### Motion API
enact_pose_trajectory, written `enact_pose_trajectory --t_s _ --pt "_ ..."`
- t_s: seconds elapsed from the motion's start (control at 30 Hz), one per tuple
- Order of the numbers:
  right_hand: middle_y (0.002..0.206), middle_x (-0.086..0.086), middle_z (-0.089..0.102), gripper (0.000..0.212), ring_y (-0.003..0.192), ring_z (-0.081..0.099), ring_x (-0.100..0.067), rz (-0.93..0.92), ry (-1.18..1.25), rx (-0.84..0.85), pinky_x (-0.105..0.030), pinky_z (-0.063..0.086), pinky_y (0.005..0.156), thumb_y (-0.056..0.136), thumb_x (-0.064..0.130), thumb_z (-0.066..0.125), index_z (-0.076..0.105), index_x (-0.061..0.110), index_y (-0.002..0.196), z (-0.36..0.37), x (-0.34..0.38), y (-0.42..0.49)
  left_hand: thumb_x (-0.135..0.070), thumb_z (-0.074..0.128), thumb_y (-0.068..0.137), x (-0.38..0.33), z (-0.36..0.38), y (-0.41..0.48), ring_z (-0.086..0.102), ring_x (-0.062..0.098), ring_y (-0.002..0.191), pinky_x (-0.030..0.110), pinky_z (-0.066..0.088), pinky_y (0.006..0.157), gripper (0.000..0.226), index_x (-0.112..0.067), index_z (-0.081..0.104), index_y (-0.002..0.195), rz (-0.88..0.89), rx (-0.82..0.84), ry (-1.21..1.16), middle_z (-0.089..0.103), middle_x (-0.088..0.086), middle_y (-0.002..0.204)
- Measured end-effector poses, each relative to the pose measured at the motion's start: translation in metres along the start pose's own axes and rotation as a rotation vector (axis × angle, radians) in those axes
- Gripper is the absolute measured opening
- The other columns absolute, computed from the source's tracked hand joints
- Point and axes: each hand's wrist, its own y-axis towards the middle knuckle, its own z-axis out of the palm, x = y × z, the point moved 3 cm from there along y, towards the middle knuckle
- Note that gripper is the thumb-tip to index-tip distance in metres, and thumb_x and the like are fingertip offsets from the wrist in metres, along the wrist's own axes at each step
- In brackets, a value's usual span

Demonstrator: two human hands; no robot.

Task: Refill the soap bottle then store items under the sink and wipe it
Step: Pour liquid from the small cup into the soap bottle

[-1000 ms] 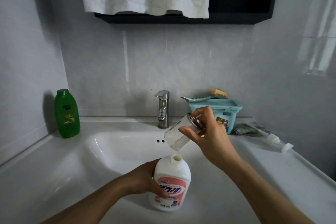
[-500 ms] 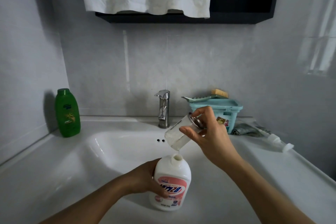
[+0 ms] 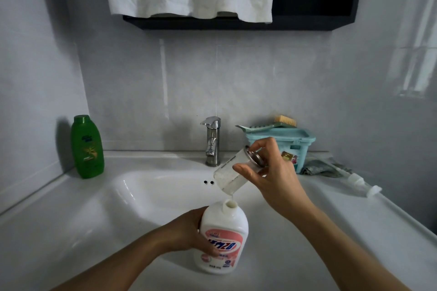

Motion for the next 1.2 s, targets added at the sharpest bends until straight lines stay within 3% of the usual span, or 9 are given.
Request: enact_pose_trajectory --t_s 0.5,0.67,0.8,1.0,1.2 --pt "0.082 0.018 0.054 0.044 0.075 0.054 0.015 -0.005 -0.010 0.000 -0.003 0.043 0.061 0.070 0.053 0.061 0.038 0.030 0.100 0.0008 -0.0021 0.0002 -0.004 0.084 0.065 0.0006 -0.0001 0.0001 0.066 0.001 0.101 0.015 0.052 0.084 0.066 -0.029 0.059 0.120 0.005 -0.002 0.022 0.071 -0.009 0.111" --pt "0.082 0.017 0.055 0.045 0.076 0.055 0.014 -0.004 0.009 -0.001 -0.004 0.043 0.060 0.070 0.053 0.061 0.039 0.029 0.100 0.0001 -0.0019 0.0000 -0.005 0.085 0.065 0.0010 0.0002 0.0005 0.066 0.005 0.103 0.022 0.053 0.089 0.066 -0.028 0.059 0.121 0.005 -0.003 0.011 0.071 -0.009 0.111" --pt "0.083 0.019 0.054 0.045 0.080 0.055 0.014 -0.005 0.000 -0.005 -0.006 0.046 0.065 0.069 0.055 0.060 0.038 0.031 0.099 -0.0001 -0.0012 0.0001 -0.009 0.085 0.065 0.0006 0.0013 0.0002 0.065 0.003 0.103 0.019 0.053 0.086 0.066 -0.034 0.058 0.119 -0.003 0.005 0.001 0.071 -0.012 0.111" --pt "0.084 0.020 0.054 0.044 0.074 0.057 0.009 -0.002 -0.002 -0.004 -0.004 0.045 0.063 0.069 0.054 0.060 0.038 0.031 0.099 -0.0006 -0.0002 0.0004 -0.011 0.087 0.064 0.0036 0.0013 0.0012 0.065 0.005 0.103 0.023 0.054 0.087 0.067 -0.034 0.058 0.120 -0.016 -0.021 -0.010 0.071 -0.011 0.110" --pt "0.084 0.022 0.051 0.044 0.071 0.053 0.014 0.003 0.002 0.000 -0.001 0.041 0.060 0.070 0.052 0.061 0.038 0.030 0.100 -0.0008 0.0003 0.0001 -0.011 0.087 0.063 0.0051 0.0013 0.0015 0.066 0.007 0.104 0.026 0.055 0.089 0.068 -0.034 0.059 0.121 -0.014 -0.020 -0.008 0.071 -0.010 0.110"
